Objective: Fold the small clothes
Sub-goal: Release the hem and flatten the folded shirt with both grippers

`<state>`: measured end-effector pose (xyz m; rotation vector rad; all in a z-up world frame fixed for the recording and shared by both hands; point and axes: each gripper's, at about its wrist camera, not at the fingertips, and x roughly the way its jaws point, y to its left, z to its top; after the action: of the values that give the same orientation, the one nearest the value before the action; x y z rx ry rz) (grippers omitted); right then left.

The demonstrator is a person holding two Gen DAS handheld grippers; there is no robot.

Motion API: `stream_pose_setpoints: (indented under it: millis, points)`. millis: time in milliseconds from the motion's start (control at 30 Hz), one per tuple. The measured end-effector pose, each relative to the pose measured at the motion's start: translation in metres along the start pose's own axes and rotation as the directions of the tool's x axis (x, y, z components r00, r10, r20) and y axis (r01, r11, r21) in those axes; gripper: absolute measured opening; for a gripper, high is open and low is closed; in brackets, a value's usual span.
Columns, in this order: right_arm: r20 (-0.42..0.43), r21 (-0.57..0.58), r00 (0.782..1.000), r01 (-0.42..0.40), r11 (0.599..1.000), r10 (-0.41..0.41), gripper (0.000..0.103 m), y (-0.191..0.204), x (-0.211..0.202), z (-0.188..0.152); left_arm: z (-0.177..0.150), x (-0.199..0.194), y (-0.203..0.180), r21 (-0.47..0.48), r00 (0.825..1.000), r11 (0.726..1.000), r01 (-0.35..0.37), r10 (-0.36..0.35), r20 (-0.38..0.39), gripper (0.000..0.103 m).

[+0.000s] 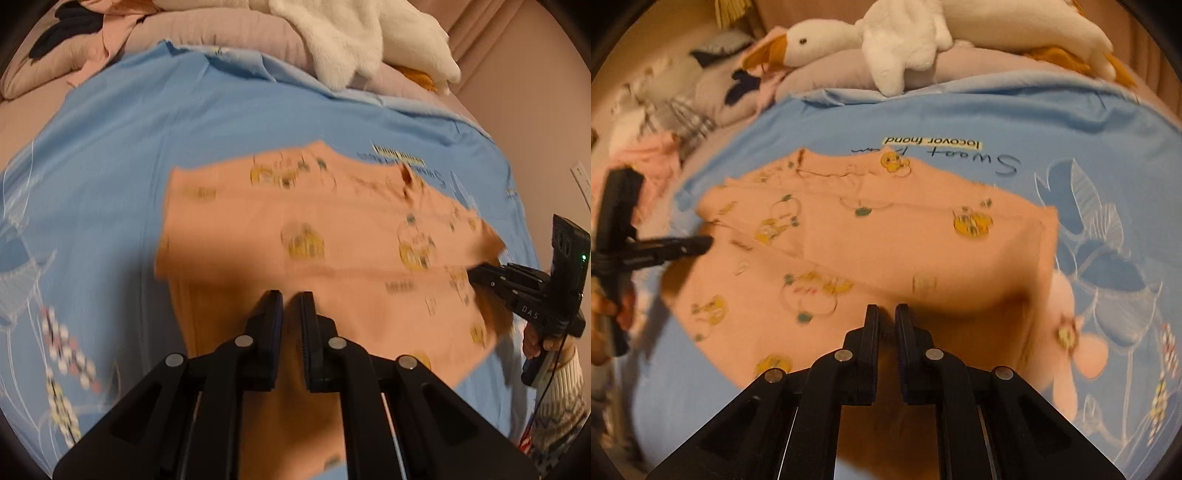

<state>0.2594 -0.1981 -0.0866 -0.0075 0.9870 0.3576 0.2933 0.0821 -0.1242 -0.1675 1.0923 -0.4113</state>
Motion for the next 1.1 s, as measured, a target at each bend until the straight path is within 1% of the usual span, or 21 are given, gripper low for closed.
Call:
stream_pose_setpoints:
  millis: [67,133,200,267,300,333,367,400,467,533,600,633,733,800,833,867,933,1000,1100]
  points:
    - [0.03,0.019,0.999,0.019,1.0,-0.019,0.011,-0.005,0.007,0.017,0.016,0.006,0.003,-0.018,0.999,1.0,-0.015,0.015,0.031,0.007]
    - [0.072,0.03,0.995,0.063,0.998,-0.065,0.011,-0.011,0.013,0.033,0.03,0.011,0.006,-0.04,0.998,0.999,-0.031,0.033,0.053,0.007]
    - [0.122,0.07,0.986,0.107,0.992,-0.115,0.011,-0.021,0.017,0.053,0.046,0.016,0.01,-0.085,0.996,0.996,-0.036,0.043,0.08,0.007]
    - [0.153,0.12,0.981,0.105,0.987,-0.122,0.011,-0.031,0.015,0.064,0.06,0.017,0.013,-0.127,0.994,0.992,-0.021,0.034,0.102,0.007]
    - [0.157,0.132,0.98,0.106,0.986,-0.126,0.011,-0.032,0.013,0.066,0.065,0.015,0.013,-0.139,0.993,0.99,-0.021,0.037,0.112,0.008]
    - [0.159,0.141,0.978,0.115,0.983,-0.137,0.011,-0.035,0.012,0.069,0.068,0.013,0.012,-0.14,0.991,0.99,-0.034,0.051,0.125,0.011]
    - [0.166,0.138,0.974,0.133,0.981,-0.155,0.011,-0.036,0.01,0.07,0.07,0.01,0.013,-0.145,0.988,0.988,-0.054,0.074,0.139,0.012]
    - [0.173,0.13,0.969,0.154,0.979,-0.175,0.011,-0.035,0.008,0.07,0.071,0.008,0.015,-0.152,0.987,0.987,-0.057,0.079,0.142,0.012]
    - [0.173,0.12,0.965,0.179,0.976,-0.198,0.011,-0.035,0.004,0.064,0.068,0.003,0.022,-0.174,0.989,0.984,-0.032,0.056,0.135,0.012]
    - [0.168,0.103,0.971,0.155,0.983,-0.171,0.011,-0.033,-0.002,0.053,0.06,-0.002,0.02,-0.157,0.99,0.987,-0.024,0.045,0.133,0.012]
    - [0.165,0.063,0.975,0.14,0.988,-0.149,0.011,-0.027,-0.007,0.044,0.045,-0.009,0.013,-0.104,0.992,0.994,-0.017,0.03,0.12,0.012]
    - [0.16,0.038,0.977,0.134,0.99,-0.139,0.011,-0.023,-0.009,0.038,0.032,-0.015,0.008,-0.065,0.994,0.998,-0.026,0.033,0.109,0.012]
    - [0.131,-0.016,0.984,0.125,0.992,-0.122,0.011,-0.015,-0.014,0.015,0.001,-0.022,-0.002,0.0,0.995,0.999,-0.045,0.045,0.084,0.012]
    - [0.103,-0.032,0.986,0.132,0.991,-0.128,0.011,-0.012,-0.015,0.0,-0.026,-0.025,-0.007,0.05,0.995,0.996,-0.077,0.073,0.067,0.012]
    - [0.089,-0.039,0.986,0.143,0.989,-0.139,0.011,-0.011,-0.014,-0.004,-0.035,-0.024,-0.005,0.058,0.995,0.995,-0.084,0.081,0.06,0.012]
    - [0.066,-0.05,0.986,0.157,0.986,-0.153,0.011,-0.01,-0.013,-0.013,-0.048,-0.028,-0.003,0.057,0.995,0.996,-0.07,0.067,0.068,0.012]
    - [0.053,-0.063,0.986,0.164,0.984,-0.161,0.011,-0.008,-0.015,-0.031,-0.062,-0.036,0.003,0.033,0.996,0.998,-0.045,0.042,0.083,0.012]
    - [0.062,-0.063,0.984,0.172,0.983,-0.168,0.011,-0.007,-0.021,-0.045,-0.071,-0.045,0.007,0.006,0.996,1.0,-0.025,0.024,0.086,0.012]
    - [0.041,-0.057,0.987,0.156,0.986,-0.154,0.011,-0.007,-0.027,-0.058,-0.079,-0.052,0.011,-0.017,0.997,0.999,-0.03,0.031,0.067,0.013]
